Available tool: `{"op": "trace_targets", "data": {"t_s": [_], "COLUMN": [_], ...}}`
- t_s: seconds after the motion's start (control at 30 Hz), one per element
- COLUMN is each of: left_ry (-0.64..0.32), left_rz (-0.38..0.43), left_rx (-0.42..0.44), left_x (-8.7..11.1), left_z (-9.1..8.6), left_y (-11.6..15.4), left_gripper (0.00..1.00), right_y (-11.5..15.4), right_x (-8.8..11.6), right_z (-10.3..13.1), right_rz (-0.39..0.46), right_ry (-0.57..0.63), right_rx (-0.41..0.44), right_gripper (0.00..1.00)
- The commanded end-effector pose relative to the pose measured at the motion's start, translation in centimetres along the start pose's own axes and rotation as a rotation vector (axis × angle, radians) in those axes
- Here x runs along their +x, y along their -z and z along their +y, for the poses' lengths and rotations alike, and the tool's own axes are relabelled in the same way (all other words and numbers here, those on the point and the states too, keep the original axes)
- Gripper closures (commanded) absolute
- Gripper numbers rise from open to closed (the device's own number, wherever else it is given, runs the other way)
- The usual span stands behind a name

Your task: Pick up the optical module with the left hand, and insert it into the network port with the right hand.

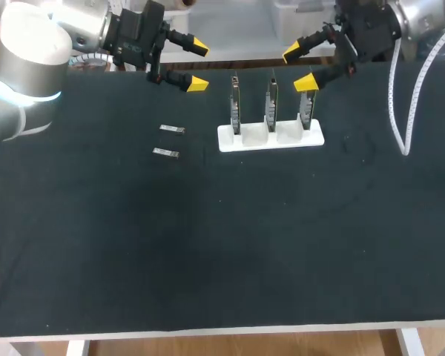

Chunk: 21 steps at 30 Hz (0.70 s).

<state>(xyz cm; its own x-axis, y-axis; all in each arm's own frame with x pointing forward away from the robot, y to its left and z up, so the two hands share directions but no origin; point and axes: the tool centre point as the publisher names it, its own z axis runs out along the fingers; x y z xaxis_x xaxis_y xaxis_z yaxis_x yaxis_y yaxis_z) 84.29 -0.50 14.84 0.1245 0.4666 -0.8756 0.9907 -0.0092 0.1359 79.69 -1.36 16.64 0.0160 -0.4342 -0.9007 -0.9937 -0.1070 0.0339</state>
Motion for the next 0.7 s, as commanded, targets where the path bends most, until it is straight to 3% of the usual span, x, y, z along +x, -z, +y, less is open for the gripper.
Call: {"op": "trace_targets", "data": {"t_s": [0.03,0.1,0.3,0.53,0.7], "left_ry": [-0.002,-0.006,-0.018,0.052,0.101], "left_rz": [0.001,0.002,0.110,0.166,0.181], "left_rx": [0.003,-0.001,0.077,0.155,0.161], "left_x": [0.0,0.0,-0.3,1.1,2.1], "left_z": [0.1,0.2,0.4,-1.5,-3.1], "left_y": [0.0,0.2,0.8,1.4,1.5], "left_gripper": [0.00,0.00,0.00,0.00,0.00], "right_y": [0.0,0.0,0.0,0.0,0.0], "right_x": [0.0,0.0,0.0,0.0,0.0], "right_z": [-0.1,-0.1,-0.1,-0.1,-0.1], "right_rz": [0.000,0.000,0.000,0.000,0.000], "right_ry": [0.000,0.000,0.000,0.000,0.000], "right_rx": [-0.003,-0.003,-0.003,-0.003,-0.003], "right_gripper": [0.00,0.00,0.00,0.00,0.00]}}
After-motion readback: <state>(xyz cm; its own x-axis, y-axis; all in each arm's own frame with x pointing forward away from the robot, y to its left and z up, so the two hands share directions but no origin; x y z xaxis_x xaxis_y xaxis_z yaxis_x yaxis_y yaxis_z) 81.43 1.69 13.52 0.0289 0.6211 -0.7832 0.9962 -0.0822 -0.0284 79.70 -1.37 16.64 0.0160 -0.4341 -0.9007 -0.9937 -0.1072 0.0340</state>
